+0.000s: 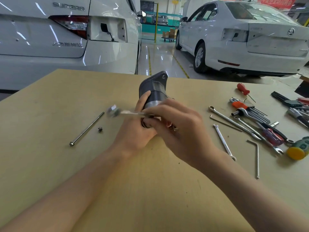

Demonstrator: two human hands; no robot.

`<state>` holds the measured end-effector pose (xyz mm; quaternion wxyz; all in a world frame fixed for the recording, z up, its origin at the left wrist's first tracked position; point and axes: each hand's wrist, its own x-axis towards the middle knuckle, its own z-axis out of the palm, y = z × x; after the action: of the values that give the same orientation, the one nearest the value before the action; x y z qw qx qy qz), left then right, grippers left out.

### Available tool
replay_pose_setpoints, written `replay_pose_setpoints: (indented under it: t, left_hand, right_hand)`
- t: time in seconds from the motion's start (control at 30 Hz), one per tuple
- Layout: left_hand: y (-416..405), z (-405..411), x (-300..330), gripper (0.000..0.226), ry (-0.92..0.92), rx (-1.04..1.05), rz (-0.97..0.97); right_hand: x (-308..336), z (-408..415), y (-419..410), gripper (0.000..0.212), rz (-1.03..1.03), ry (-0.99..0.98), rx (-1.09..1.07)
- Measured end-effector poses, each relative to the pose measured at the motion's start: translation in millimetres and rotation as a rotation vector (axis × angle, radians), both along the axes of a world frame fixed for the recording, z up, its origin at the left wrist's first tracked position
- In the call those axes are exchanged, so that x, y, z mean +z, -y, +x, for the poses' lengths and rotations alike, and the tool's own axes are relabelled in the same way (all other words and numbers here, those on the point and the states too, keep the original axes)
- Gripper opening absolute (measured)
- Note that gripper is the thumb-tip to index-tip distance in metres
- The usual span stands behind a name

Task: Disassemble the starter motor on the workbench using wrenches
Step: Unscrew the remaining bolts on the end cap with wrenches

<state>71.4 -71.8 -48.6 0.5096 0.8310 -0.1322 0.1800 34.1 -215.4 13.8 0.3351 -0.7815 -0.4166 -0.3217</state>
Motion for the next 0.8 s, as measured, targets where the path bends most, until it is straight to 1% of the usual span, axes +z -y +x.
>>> replay_pose_setpoints:
  t: [0.03, 0.1, 0.2, 0.23, 0.3, 0.37, 0.53, 0.67, 0.8]
  left_hand:
    - [0, -1, 1, 0.087, 0.001, 0.007, -0.011]
    - [2, -4, 4, 0.096, -0.009, 0.019, -0.063]
    - [3, -7, 8, 0.101, -0.018, 0.014, -0.087]
    - [3, -8, 9, 0.102, -0.021, 0.009, -0.086]
    - [4, -8, 9, 0.102, -0.020, 0.009, -0.080]
    - [3, -8, 8, 0.101, -0.016, 0.014, -0.075]
    - [4, -8, 9, 0.102, -0.011, 0.011, -0.090]
    - [4, -8, 9, 0.103, -0.007, 0.006, -0.091]
    - [4, -8, 9, 0.104, -0.011, 0.001, -0.088]
  right_hand:
    - [-2, -2, 2, 0.008, 0.155, -0.116, 0.020]
    - [-5, -5, 4, 0.004, 0.476, -0.452, 0.071]
    - [-6, -5, 10, 0.003, 0.927, -0.934, 0.190]
    - [-6, -3, 12, 0.004, 1.034, -1.047, 0.222]
    - [-6, 0, 14, 0.005, 1.175, -1.175, 0.272]
    - [-6, 2, 14, 0.009, 1.243, -1.228, 0.302]
    - [-6, 2, 14, 0.016, 1.268, -1.231, 0.316]
    - [-6, 3, 15, 0.011, 1.261, -1.217, 0.321]
    - [-7, 3, 15, 0.005, 1.202, -1.167, 0.291]
